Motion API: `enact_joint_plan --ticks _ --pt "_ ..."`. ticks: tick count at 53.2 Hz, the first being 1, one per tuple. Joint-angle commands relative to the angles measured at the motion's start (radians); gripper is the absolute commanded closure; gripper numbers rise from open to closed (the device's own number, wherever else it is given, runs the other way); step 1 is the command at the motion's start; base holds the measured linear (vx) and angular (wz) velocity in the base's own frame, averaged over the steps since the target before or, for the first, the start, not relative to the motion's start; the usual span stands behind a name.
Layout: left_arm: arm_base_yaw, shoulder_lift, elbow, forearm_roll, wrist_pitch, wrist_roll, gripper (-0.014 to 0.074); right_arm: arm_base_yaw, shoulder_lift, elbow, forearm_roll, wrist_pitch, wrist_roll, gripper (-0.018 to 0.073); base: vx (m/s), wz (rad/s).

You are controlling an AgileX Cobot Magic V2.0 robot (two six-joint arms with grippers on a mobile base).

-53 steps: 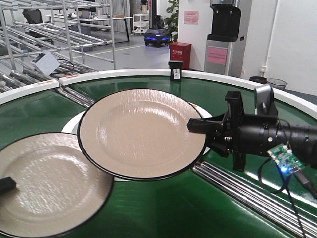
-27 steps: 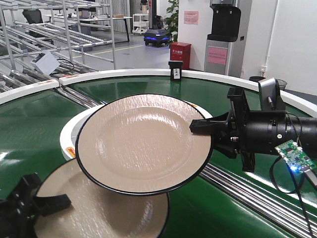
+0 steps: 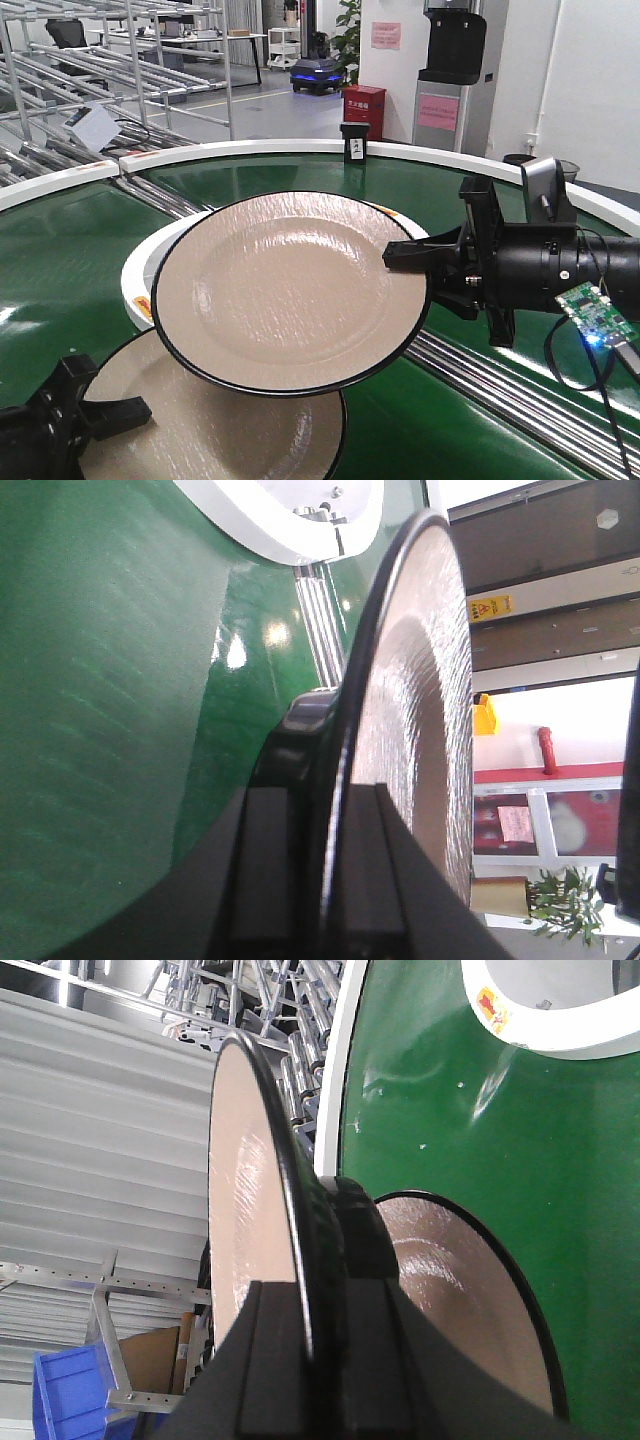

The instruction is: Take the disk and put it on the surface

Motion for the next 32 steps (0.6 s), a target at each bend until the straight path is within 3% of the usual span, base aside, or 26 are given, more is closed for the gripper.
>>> enact_joint_plan --ticks 1,32 --pt "-0.005 -0.026 -0.046 -0.082 0.046 -0.018 0.0596 -0.003 -0.051 -0.043 0.128 0.018 0.003 0.0568 0.0 0.0" --pt "-0.005 -0.026 -0.046 -0.082 0.046 -0.018 0.0595 -0.003 -0.051 -0.043 0.128 0.018 0.003 0.0568 0.0 0.0"
